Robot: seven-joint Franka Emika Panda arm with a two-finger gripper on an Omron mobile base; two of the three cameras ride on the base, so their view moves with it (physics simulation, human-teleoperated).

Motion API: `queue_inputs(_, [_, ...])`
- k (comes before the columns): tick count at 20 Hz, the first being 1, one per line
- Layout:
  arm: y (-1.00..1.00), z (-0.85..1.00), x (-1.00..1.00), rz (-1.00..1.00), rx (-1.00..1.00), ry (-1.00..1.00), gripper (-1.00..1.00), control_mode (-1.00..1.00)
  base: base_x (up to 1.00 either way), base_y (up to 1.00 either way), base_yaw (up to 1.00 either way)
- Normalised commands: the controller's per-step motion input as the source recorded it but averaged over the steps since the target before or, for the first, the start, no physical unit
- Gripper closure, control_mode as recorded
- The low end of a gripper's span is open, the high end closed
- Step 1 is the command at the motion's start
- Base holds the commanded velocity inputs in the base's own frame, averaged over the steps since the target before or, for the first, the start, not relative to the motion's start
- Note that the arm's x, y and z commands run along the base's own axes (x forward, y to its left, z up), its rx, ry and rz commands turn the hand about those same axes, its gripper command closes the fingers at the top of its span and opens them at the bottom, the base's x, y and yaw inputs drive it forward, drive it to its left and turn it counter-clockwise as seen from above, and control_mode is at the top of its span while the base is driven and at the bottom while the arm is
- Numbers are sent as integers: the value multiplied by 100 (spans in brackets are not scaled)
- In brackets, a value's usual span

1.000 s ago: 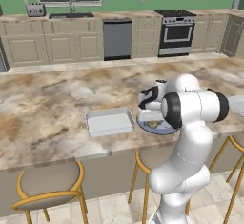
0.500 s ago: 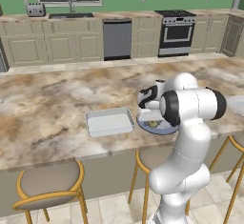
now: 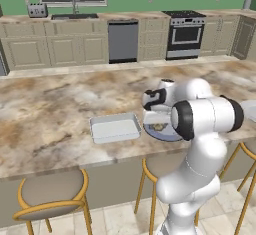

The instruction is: Place two dumplings into each of the tupperware containers and then place the containers in the fridge.

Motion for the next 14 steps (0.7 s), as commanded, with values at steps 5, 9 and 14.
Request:
queue_inputs(5, [65,66,-35,0,0,-13,100,-100,0,0,0])
queue_inputs(9, [51,35,15,0,0,-7,100,-100,0,0,0])
queue_inputs(14, [49,0,34,0,-2,0,100,-100,0,0,0])
